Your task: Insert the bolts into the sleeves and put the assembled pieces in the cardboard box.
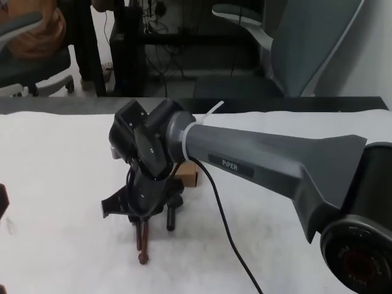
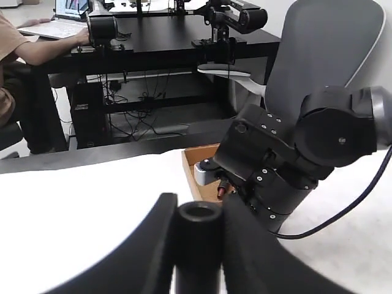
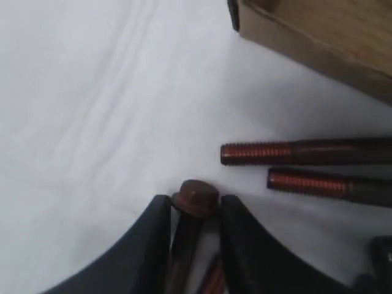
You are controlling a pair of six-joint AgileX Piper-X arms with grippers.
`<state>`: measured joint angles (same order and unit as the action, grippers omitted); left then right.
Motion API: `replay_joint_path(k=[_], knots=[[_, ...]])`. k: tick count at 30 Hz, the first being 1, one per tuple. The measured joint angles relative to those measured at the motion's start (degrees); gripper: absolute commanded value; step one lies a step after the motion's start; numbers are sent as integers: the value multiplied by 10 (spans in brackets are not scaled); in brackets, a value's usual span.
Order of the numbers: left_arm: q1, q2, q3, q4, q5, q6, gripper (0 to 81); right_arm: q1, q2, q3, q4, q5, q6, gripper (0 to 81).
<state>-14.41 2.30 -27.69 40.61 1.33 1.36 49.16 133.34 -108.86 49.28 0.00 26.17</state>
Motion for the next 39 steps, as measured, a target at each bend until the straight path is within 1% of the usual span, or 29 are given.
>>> replay_joint_path(k=[2, 7, 11, 15, 16, 18, 21, 23, 26, 29, 30, 31, 32, 33, 37, 39], knots=[[0, 0, 0, 0, 0, 0, 18, 0, 3, -2, 4, 0, -5, 1], [0, 0, 0, 0, 0, 0, 18, 2, 3, -5, 9, 0, -35, 6], [0, 0, 3, 0, 0, 0, 18, 11, -16, -3, 0, 41, -76, 6], [0, 0, 34, -20, 0, -2, 18, 14, -80, 1, -4, 96, -115, 6], [0, 0, 47, -26, 0, -7, 18, 14, -125, 1, -6, 122, -133, 6], [0, 0, 72, -38, 1, -21, 18, 14, -177, 0, -8, 156, -156, 6], [0, 1, 104, -81, 10, -48, 18, 13, -253, 15, -12, 181, -183, 6], [0, 3, 122, -129, 14, -89, 18, 13, -316, 57, -21, 185, -194, 6], [0, 16, 129, -197, 14, -108, 18, 15, -394, 145, -61, 172, -197, 6], [0, 53, 138, -229, 19, -103, 18, 18, -462, 248, -153, 138, -194, 6], [0, 78, 144, -234, 29, -103, 18, 22, -496, 310, -213, 119, -187, 6], [0, 96, 152, -240, 37, -103, 18, 25, -510, 334, -235, 112, -184, 6], [-2, 125, 158, -251, 52, -103, 18, 30, -536, 392, -285, 102, -181, 6], [-4, 144, 165, -269, 61, -103, 18, 37, -555, 428, -323, 99, -180, 6], [-32, 229, 184, -390, 81, -103, 18, 58, -601, 539, -456, 89, -180, 6], [-60, 286, 190, -466, 82, -103, 18, 65, -611, 585, -536, 67, -182, 6]])
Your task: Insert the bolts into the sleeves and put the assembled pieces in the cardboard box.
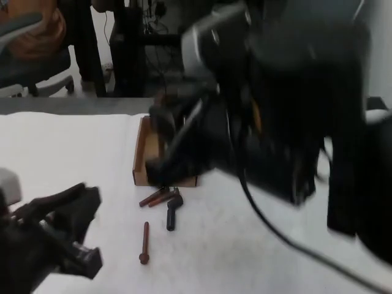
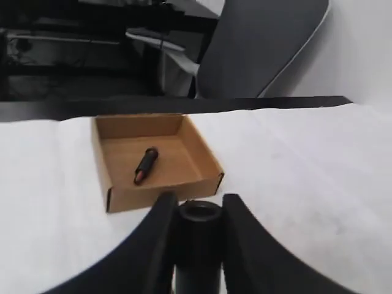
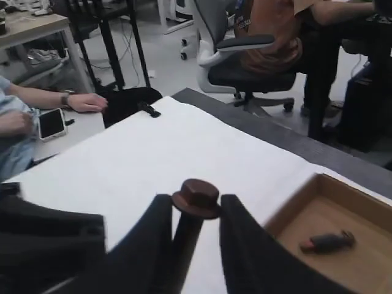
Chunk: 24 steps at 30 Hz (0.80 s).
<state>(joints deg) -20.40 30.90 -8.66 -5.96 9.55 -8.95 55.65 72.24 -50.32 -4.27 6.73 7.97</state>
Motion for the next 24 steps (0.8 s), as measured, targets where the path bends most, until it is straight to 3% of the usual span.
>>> replay_joint_path(k=[6, 9, 13, 16, 24], knots=[[-107, 123, 1, -123, 0, 1, 18, 1, 0, 69, -93, -35, -3, 6], [-180, 177, 1, -181, -44, 1, 18, 1, 0, 74, -106, -36, -32, 6], [-235, 200, 1, -201, -86, 1, 18, 1, 0, 74, -122, -20, -52, 6], [-256, 200, 3, -222, -105, 1, 18, -1, 0, 74, -121, -12, -64, 6], [-260, 200, 3, -289, -127, 1, 18, -1, 0, 74, -106, 9, -88, 6]])
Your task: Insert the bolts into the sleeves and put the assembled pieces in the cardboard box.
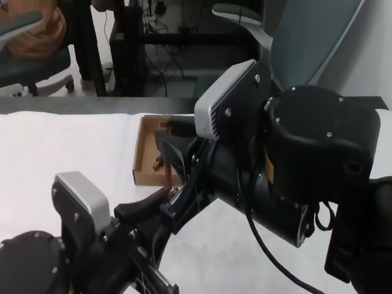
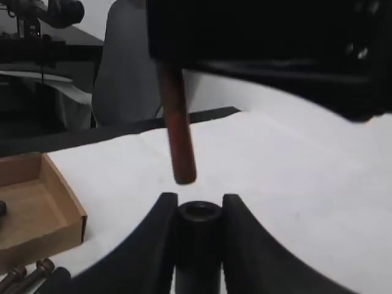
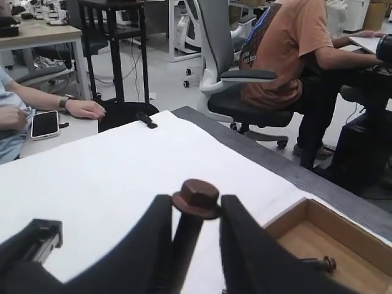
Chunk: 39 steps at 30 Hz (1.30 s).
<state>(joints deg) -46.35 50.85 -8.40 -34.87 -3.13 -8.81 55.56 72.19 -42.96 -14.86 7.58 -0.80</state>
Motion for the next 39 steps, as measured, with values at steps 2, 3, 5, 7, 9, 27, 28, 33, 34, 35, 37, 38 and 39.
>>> replay_joint_path(k=[2, 3, 5, 7, 9, 27, 28, 33, 34, 35, 37, 38, 39], knots=[[0, 0, 0, -4, -1, 0, 18, 0, 0, 0, 0, 0, -1, 6], [0, 0, 0, -6, -1, 0, 18, 0, 0, 0, 0, 1, -2, 6], [0, 0, 0, -12, -3, 0, 18, 0, 0, 0, 0, 1, -2, 6], [0, 0, 0, -18, -7, 0, 18, 0, 0, 0, 0, 1, -2, 6], [0, 0, 0, -27, -11, 0, 18, 0, 0, 0, 0, 1, -2, 6], [0, 0, 0, -56, -46, 1, 18, 0, 0, 0, -40, 2, 4, 6], [0, 0, 0, -53, -47, 3, 18, -1, 0, 0, -51, 3, 4, 6], [0, 0, 0, -45, -61, 24, 18, -1, 0, 0, -91, 2, 19, 6], [0, 0, 0, -45, -66, 26, 18, -1, 0, 0, -92, 2, 25, 6], [0, 0, 0, -45, -70, 28, 18, -1, 0, 0, -91, 2, 29, 6], [0, 0, 0, -45, -75, 29, 18, -1, 0, 0, -94, 2, 35, 6], [0, 0, 0, -45, -75, 29, 18, -1, 0, 0, -96, 2, 38, 6], [0, 0, 0, -45, -75, 29, 18, -1, 0, 0, -98, 2, 39, 6]])
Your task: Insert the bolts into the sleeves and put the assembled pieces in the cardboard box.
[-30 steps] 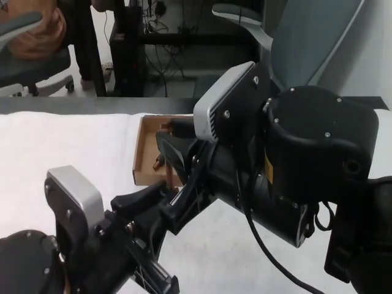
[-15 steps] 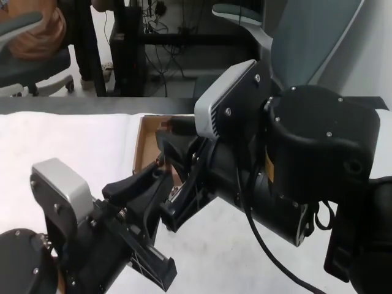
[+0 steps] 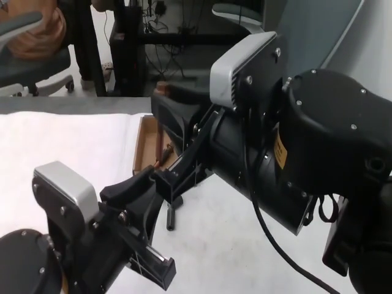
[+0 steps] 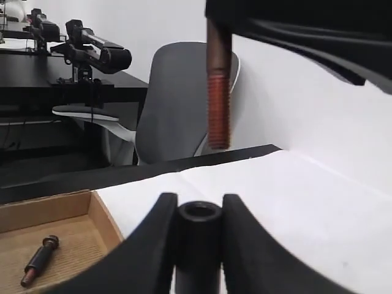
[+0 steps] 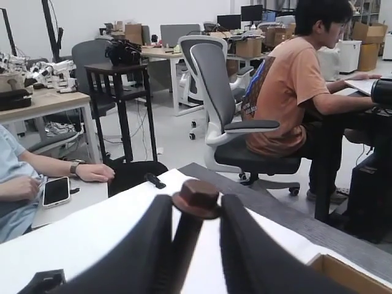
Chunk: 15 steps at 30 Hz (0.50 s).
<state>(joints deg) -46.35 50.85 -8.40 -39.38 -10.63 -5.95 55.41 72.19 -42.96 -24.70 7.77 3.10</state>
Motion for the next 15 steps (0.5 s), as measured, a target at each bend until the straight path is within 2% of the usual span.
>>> replay_joint_path(k=[15], knots=[[0, 3, 3, -26, -7, 0, 18, 21, 30, 0, -9, 4, 13, 6]])
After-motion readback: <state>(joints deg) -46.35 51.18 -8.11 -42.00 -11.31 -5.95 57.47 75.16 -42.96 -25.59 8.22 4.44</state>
